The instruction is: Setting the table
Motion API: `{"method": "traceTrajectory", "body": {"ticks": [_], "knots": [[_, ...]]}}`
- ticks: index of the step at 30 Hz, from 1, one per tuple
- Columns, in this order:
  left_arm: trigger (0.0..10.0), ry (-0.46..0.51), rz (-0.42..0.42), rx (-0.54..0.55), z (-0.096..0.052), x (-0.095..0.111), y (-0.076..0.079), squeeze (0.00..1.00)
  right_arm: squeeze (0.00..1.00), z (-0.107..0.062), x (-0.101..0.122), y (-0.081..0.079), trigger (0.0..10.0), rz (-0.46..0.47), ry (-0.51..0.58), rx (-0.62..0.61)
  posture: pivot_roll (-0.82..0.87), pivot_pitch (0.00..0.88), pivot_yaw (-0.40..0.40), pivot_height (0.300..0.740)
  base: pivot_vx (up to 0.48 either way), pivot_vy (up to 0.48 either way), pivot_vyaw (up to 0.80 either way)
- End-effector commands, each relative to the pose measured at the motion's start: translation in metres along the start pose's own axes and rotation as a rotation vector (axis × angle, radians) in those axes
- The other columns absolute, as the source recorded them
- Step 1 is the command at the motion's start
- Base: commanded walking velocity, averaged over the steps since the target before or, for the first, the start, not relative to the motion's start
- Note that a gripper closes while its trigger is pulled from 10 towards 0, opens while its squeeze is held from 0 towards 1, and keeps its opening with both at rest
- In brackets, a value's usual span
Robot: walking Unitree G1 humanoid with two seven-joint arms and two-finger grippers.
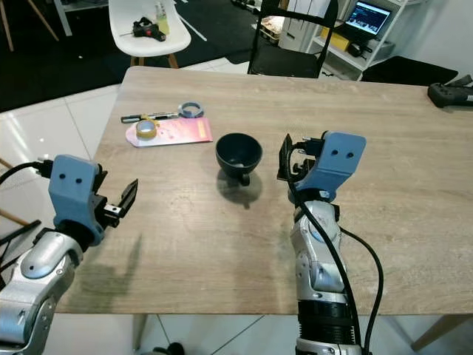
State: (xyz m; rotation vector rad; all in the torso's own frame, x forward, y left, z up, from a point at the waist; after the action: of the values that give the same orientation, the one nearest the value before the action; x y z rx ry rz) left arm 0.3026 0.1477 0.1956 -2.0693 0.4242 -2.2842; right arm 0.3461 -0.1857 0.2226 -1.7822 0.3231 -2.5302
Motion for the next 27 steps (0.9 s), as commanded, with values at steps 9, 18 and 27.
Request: {"method": "traceTrajectory", "body": {"ticks": [9, 18, 27], "knots": [[10.0, -0.015, -0.011, 0.028, 0.0016, -0.0056, -0.0003, 0.00, 0.00, -0.0019, -0.0078, 0.0049, 10.0, -0.014, -0.023, -0.021, 0.09, 0.126, 0.036, 0.740, 0.000, 0.000, 0.00], [10.0, -0.020, -0.009, 0.029, 0.0025, -0.0074, -0.0002, 0.00, 0.00, -0.0008, -0.0105, 0.0058, 10.0, 0.002, -0.039, -0.022, 0.09, 0.126, 0.036, 0.740, 0.000, 0.000, -0.68], [10.0, -0.020, -0.010, 0.027, 0.0028, -0.0074, 0.0002, 0.00, 0.00, -0.0010, -0.0112, 0.0061, 10.0, 0.001, -0.042, -0.019, 0.08, 0.125, 0.037, 0.740, 0.000, 0.000, -0.76]]}}
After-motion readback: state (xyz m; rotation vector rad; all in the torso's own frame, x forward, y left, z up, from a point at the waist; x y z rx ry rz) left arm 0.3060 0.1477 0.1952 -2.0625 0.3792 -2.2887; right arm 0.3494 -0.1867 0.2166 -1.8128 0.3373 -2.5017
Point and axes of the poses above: a point about 5 cm out from each wrist's last joint towards the gripper, its own z axis pointing out of the wrist towards the gripper, its own x axis along the axis of the wrist's last joint, y = z × x, the point moved 2 cm from there along z, pointing out of the wrist towards the gripper, and after that the axes turned 4 degrees about z, right-handed, at the moved point
